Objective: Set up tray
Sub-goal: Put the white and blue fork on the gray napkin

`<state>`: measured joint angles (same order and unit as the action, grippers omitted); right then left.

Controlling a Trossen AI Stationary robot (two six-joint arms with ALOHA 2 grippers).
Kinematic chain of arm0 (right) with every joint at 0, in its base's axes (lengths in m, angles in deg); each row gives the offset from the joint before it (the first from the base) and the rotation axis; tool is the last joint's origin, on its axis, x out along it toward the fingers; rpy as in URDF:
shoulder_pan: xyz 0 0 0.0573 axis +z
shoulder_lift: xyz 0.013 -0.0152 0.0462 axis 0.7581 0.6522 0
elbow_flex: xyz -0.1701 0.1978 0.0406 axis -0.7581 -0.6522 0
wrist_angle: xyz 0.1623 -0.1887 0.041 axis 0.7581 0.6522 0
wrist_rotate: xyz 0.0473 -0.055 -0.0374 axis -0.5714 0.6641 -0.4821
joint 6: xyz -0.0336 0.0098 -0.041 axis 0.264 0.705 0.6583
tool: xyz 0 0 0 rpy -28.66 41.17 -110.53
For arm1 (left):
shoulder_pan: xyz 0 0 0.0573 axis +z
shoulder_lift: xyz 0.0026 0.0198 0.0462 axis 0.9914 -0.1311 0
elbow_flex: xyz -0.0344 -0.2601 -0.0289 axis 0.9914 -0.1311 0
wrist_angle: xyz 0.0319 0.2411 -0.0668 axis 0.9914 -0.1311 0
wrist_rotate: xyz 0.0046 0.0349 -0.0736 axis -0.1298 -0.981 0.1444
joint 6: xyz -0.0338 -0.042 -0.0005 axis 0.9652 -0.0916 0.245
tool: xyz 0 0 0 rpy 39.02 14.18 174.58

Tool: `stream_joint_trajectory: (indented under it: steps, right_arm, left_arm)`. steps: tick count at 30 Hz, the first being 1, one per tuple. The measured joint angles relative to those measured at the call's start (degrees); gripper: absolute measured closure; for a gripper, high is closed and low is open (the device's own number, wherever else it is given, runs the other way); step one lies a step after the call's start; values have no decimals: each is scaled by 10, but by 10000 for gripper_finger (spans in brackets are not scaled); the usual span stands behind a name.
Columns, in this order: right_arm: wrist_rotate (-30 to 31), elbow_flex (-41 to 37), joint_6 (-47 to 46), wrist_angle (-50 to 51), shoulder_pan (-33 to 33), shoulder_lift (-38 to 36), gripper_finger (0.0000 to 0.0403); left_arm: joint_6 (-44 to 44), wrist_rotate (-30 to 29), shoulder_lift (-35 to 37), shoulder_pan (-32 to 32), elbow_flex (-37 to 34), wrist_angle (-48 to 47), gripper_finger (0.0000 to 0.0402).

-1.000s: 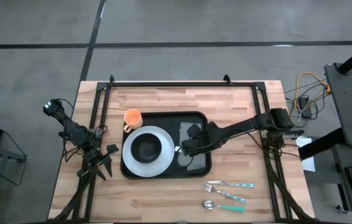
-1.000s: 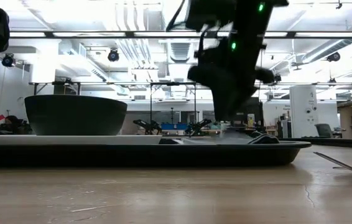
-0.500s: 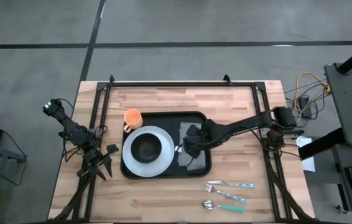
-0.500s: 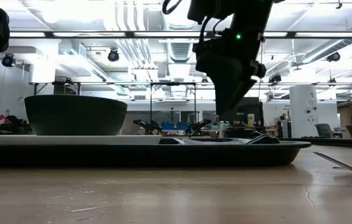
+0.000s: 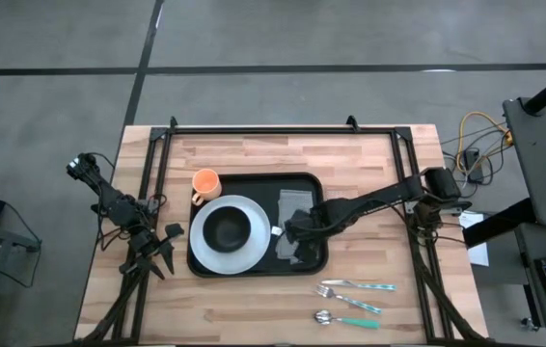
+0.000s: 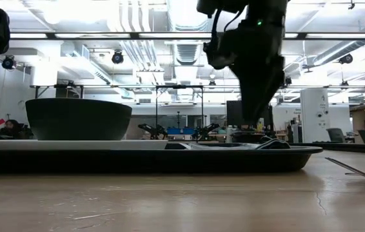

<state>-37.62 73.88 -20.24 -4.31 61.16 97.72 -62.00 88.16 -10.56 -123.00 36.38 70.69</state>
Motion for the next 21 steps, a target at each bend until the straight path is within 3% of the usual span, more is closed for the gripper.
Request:
stream_joint_trajectory:
  steps: [7,21]
  right_arm:
    - [-59,0,9,34,48,0,225]
    - [-103,0,-199,67,166,0,232]
  left_arm:
    - [0,0,0,0,0,0,301]
    - [0,0,0,0,0,0,301]
